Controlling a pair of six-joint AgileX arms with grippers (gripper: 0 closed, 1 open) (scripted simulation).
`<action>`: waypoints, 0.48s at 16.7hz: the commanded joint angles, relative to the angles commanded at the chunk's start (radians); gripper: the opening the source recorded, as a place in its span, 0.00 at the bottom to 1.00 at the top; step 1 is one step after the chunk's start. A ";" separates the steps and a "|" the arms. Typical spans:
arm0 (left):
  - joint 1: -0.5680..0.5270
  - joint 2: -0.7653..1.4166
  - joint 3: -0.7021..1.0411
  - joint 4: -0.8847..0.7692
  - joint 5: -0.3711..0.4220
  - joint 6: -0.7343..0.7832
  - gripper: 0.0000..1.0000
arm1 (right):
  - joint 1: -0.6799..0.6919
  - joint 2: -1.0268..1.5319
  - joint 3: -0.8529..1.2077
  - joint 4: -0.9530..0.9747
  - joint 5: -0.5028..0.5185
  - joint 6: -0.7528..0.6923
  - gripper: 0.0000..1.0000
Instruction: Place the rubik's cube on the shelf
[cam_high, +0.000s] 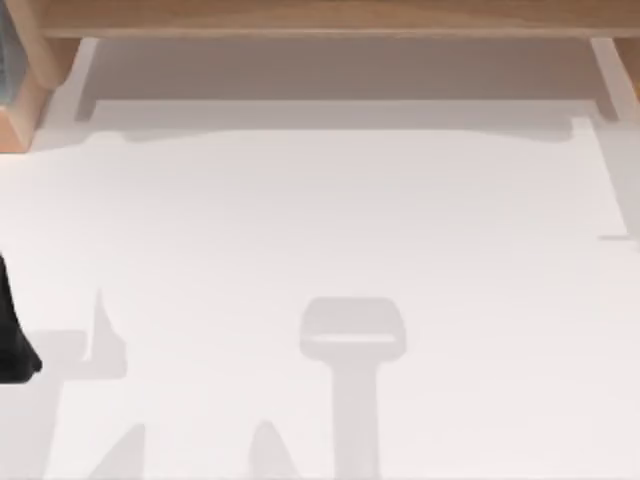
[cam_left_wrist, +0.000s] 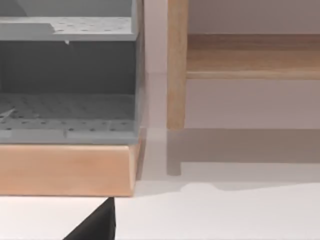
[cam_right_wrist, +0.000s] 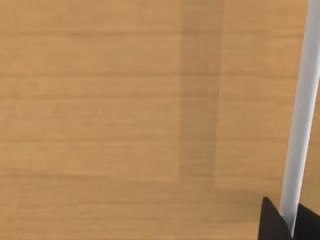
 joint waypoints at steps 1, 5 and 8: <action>0.000 0.000 0.000 0.000 0.000 0.000 1.00 | -0.018 -0.012 -0.033 0.021 -0.018 0.000 0.00; 0.000 0.000 0.000 0.000 0.000 0.000 1.00 | -0.044 -0.029 -0.073 0.051 -0.045 -0.004 0.00; 0.000 0.000 0.000 0.000 0.000 0.000 1.00 | -0.044 -0.029 -0.073 0.051 -0.045 -0.004 0.08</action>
